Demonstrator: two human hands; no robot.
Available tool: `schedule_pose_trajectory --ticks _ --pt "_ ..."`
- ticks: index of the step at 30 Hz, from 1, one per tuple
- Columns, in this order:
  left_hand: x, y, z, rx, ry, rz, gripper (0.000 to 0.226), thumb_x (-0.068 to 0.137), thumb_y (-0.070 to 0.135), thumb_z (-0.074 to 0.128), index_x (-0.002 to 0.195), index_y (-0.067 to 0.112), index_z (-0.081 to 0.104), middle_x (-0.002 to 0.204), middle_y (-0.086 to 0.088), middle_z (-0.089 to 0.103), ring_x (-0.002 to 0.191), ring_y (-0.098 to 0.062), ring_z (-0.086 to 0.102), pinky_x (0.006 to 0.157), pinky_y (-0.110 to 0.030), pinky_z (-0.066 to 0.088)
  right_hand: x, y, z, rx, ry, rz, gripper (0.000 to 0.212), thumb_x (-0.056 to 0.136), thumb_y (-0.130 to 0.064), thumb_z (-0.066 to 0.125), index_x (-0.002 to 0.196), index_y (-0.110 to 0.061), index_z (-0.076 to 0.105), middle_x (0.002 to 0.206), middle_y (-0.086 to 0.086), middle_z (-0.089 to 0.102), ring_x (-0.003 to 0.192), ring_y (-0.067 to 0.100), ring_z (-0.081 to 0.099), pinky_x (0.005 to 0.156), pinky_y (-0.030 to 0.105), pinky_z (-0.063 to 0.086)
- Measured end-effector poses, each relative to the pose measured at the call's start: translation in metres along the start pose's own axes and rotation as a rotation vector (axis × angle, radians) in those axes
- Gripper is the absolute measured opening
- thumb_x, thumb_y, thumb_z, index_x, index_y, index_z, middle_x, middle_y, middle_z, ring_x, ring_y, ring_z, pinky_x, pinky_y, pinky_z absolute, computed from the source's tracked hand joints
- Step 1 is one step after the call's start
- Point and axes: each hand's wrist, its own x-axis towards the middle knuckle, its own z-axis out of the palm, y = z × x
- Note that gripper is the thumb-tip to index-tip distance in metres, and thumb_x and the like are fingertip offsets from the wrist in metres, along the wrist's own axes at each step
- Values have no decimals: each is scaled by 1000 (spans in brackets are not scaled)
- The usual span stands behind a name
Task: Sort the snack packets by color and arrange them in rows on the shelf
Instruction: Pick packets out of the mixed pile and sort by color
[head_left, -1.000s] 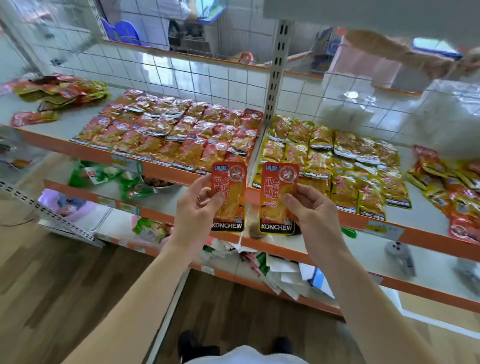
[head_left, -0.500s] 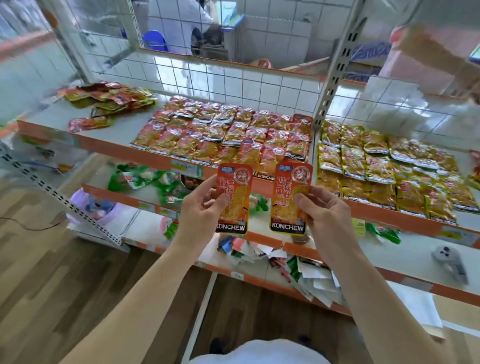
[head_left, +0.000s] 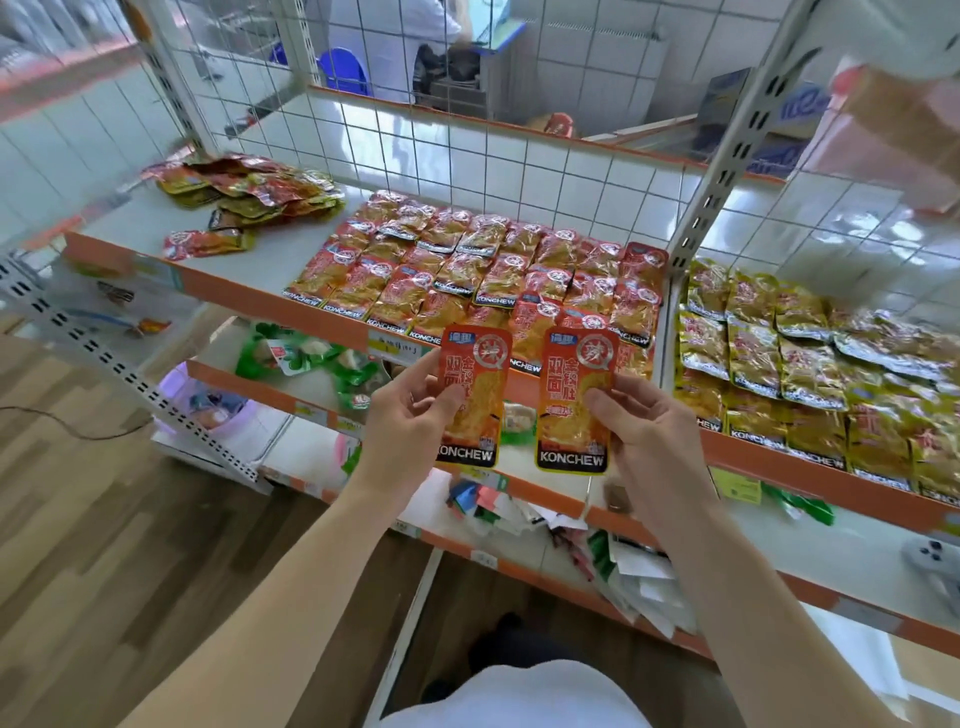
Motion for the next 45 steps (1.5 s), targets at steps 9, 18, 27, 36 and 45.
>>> schedule_pose_trajectory --ticks 9,18,27,36,45 --pt "38 6 8 36 115 -55 43 95 9 66 134 25 61 89 4 76 88 -19 74 81 -35 62 48 -11 12 25 -17 42 19 86 -7 72 103 -13 70 99 6 77 99 26 72 91 42 56" --pt "57 -2 6 56 140 -43 46 96 11 65 140 22 57 92 7 76 90 -16 74 82 -33 61 73 -4 25 -10 -42 48 20 85 -7 72 103 -13 70 101 4 76 101 26 71 97 52 53" --pt "105 -4 -16 33 119 -57 44 95 11 66 135 28 60 94 6 77 90 -18 73 84 -37 61 97 -1 50 -66 32 23 18 86 -8 72 104 -13 71 100 4 77 98 25 72 94 50 55" --pt "195 9 -92 34 20 -24 45 95 9 66 135 29 59 92 -7 73 73 -12 61 70 -23 50 138 5 142 -68 143 -48 15 88 -7 71 100 -17 73 95 1 77 94 21 73 81 31 57" --pt "271 15 -179 52 -58 31 42 97 3 62 115 42 64 81 13 75 73 -5 70 68 -20 56 170 23 246 -89 224 -74 15 86 -8 75 100 -14 74 94 2 77 93 23 73 84 36 58"
